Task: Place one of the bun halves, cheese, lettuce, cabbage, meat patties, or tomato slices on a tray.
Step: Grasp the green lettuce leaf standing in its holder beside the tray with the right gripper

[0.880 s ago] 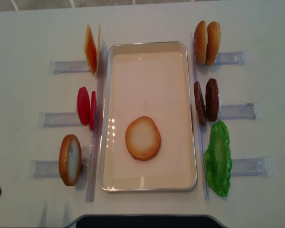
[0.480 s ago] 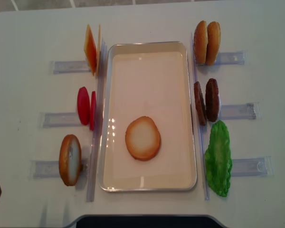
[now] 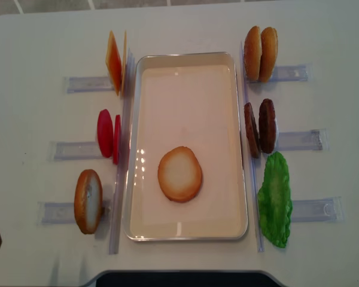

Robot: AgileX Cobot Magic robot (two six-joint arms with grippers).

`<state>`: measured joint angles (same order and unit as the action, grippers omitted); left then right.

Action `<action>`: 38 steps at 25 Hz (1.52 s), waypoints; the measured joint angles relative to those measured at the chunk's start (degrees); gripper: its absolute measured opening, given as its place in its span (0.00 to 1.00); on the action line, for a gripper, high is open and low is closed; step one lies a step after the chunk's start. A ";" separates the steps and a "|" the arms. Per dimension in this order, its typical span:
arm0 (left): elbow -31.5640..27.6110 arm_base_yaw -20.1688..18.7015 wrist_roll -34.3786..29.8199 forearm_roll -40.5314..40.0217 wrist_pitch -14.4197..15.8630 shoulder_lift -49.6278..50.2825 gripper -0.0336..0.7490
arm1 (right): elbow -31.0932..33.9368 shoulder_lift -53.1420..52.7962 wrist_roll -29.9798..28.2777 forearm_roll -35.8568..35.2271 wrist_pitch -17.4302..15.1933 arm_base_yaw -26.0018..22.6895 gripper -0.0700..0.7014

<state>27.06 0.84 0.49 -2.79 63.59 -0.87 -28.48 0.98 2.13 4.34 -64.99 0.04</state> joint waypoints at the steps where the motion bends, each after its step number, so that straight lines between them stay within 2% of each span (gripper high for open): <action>1: 0.00 0.00 0.00 0.00 0.00 0.00 0.64 | 0.00 1.47 0.00 -0.04 0.00 0.00 0.68; 11: 0.00 0.00 0.00 0.00 0.00 0.00 0.64 | 0.00 23.11 0.00 -0.09 0.10 0.00 0.68; 14: 0.00 0.00 0.00 0.00 0.00 0.00 0.64 | -0.83 28.71 0.00 -0.97 -1.00 0.00 0.68; 17: 0.00 0.00 0.00 0.00 0.00 0.00 0.64 | -3.33 34.66 0.00 -2.05 -3.98 0.00 0.68; 19: 0.00 0.00 0.00 0.00 0.00 0.00 0.64 | -5.76 38.03 0.00 -3.00 -4.87 0.00 0.68; 26: 0.00 0.00 0.00 0.00 0.00 0.00 0.64 | -18.18 48.14 -0.06 -5.10 -5.08 0.00 0.68; 30: 0.00 0.00 0.00 0.00 0.00 0.00 0.64 | -23.66 53.45 -0.06 -8.64 -5.00 0.00 0.68; 38: 0.00 0.00 0.00 0.00 0.00 0.00 0.64 | -24.65 59.78 -1.57 -11.12 -4.99 0.34 0.68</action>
<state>27.06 0.84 0.49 -2.79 63.59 -0.87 -53.14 60.77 0.55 -6.78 -69.98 0.37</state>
